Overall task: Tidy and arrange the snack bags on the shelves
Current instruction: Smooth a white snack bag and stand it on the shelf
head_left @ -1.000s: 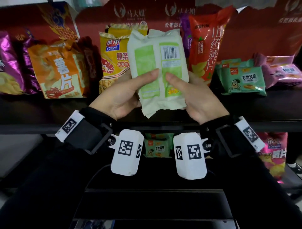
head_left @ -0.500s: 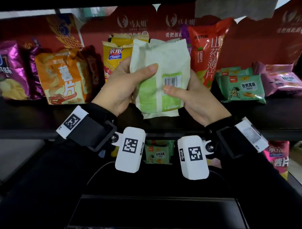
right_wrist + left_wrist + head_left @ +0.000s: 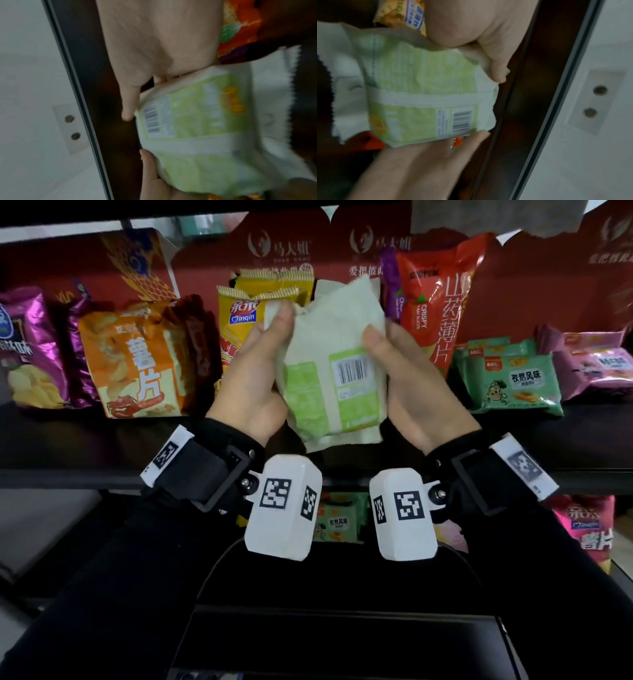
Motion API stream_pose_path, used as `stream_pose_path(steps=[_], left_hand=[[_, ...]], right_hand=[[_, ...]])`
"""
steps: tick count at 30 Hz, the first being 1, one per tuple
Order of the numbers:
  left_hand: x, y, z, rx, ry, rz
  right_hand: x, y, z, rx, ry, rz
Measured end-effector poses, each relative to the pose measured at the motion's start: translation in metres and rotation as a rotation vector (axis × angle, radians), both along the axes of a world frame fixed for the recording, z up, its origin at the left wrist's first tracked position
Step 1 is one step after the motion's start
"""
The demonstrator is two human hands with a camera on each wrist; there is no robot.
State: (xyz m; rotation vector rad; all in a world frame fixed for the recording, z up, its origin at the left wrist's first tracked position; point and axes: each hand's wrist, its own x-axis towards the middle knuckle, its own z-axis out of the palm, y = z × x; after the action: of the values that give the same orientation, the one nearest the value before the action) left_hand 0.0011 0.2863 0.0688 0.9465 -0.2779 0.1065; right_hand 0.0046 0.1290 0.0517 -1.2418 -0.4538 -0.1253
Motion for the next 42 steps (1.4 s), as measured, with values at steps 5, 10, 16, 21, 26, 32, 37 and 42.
stream_pose_path(steps=[5,10,16,21,26,32,37,42], left_hand=[[0.000,0.005,-0.004,-0.067,0.057,-0.059],[-0.004,0.020,0.004,0.304,-0.171,0.445],[0.005,0.017,-0.008,0.394,-0.171,0.382],[0.011,0.017,-0.027,0.195,-0.079,0.301],[0.007,0.006,-0.033,0.119,-0.069,0.264],[0.006,0.010,-0.037,0.282,0.012,0.253],[0.004,0.011,-0.042,0.361,-0.044,0.286],[0.003,0.055,-0.032,0.062,0.053,0.337]], right_hand=[[-0.004,-0.004,-0.016,-0.246,-0.002,-0.168],[-0.015,0.000,-0.001,-0.473,-0.295,-0.455],[-0.022,0.009,0.000,-1.000,-0.377,-0.761],[-0.010,0.000,-0.013,-0.259,-0.012,-0.514],[-0.005,0.010,-0.023,0.124,0.091,-0.509],[-0.006,0.014,-0.024,0.252,0.055,-0.440],[-0.017,0.018,-0.021,0.252,0.026,-0.419],[-0.026,-0.038,-0.006,0.310,0.019,-0.537]])
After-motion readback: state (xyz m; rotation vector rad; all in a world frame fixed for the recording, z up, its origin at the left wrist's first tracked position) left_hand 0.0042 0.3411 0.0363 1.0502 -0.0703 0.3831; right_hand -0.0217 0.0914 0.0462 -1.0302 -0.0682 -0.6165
